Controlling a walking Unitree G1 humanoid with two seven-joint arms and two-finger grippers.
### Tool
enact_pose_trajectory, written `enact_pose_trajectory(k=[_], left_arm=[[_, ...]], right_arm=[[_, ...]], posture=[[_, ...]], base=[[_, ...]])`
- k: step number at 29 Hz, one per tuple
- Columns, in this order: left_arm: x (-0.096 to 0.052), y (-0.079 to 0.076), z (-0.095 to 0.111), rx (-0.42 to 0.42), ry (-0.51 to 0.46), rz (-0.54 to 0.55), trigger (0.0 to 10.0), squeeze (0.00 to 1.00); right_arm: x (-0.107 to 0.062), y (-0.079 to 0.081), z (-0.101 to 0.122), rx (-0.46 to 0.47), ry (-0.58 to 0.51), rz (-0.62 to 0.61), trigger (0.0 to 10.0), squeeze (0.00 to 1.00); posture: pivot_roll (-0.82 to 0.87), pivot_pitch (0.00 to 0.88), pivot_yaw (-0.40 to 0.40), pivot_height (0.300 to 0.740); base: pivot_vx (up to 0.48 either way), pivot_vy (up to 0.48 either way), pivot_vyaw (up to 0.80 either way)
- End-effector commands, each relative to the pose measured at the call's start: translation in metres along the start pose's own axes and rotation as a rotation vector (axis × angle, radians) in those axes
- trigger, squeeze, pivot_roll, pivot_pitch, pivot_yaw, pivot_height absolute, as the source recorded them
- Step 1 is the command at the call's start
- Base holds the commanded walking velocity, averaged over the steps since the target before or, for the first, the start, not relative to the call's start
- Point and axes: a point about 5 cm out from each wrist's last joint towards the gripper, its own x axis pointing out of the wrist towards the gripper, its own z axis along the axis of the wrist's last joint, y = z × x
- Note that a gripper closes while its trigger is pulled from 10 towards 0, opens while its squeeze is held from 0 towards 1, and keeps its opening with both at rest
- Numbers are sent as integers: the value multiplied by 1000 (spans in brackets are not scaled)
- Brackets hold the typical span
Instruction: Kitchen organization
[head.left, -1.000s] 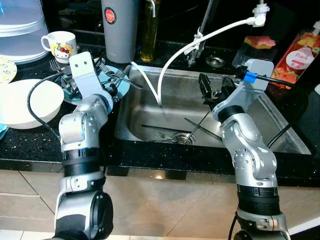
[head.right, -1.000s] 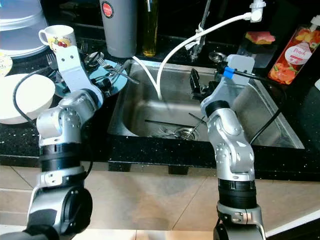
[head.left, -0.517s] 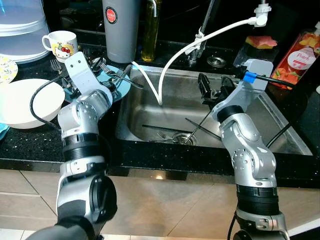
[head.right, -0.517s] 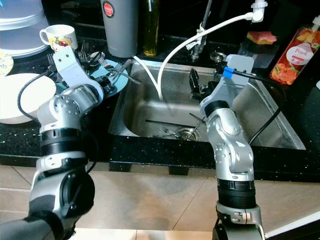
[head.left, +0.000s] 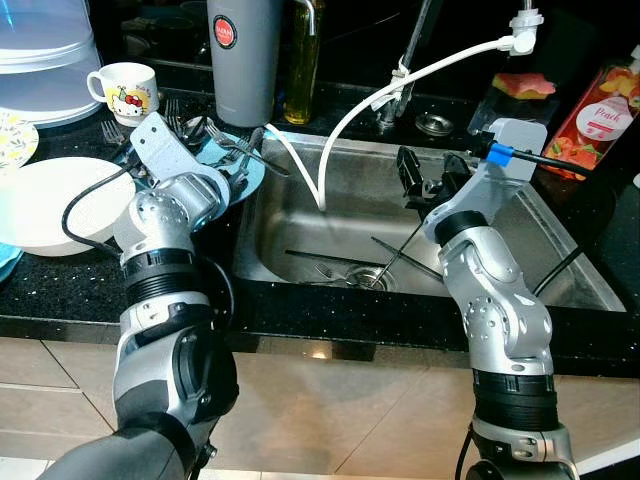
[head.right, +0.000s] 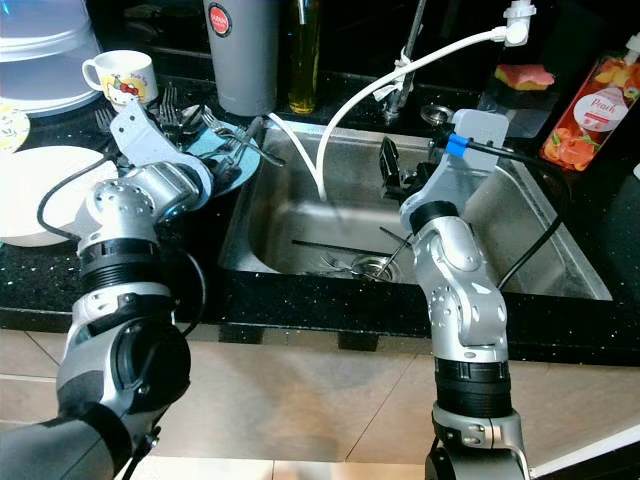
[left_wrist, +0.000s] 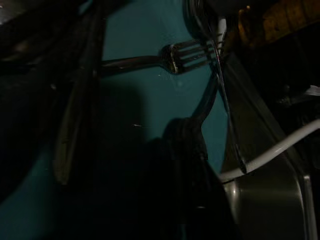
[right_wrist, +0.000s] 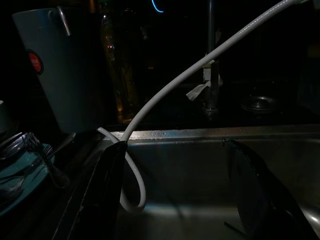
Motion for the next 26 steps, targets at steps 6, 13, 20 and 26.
enact_pose_trajectory(k=[6,13,20,26], left_arm=[[3,5,-6,125,-36,37,0,0],[-10,-7,14,410,-318,92,6745,0],[-18,-22,14,528,-412,12,10000,0],[-27,-37,10,613,-483,-81,10000,0]], right_arm=[[1,-3,2,-9,-11,-11,10000,0],[1,-2,2,-10,-11,-8,10000,0],[2,-3,2,-10,-9,-7,10000,0],[2,-3,2,-10,-8,-10,10000,0]], posture=[[208,24,-78,740],[203,18,-80,740],[202,24,-83,740],[201,33,-80,740]], base=[[0,0,0],[0,0,0],[0,0,0],[0,0,0]])
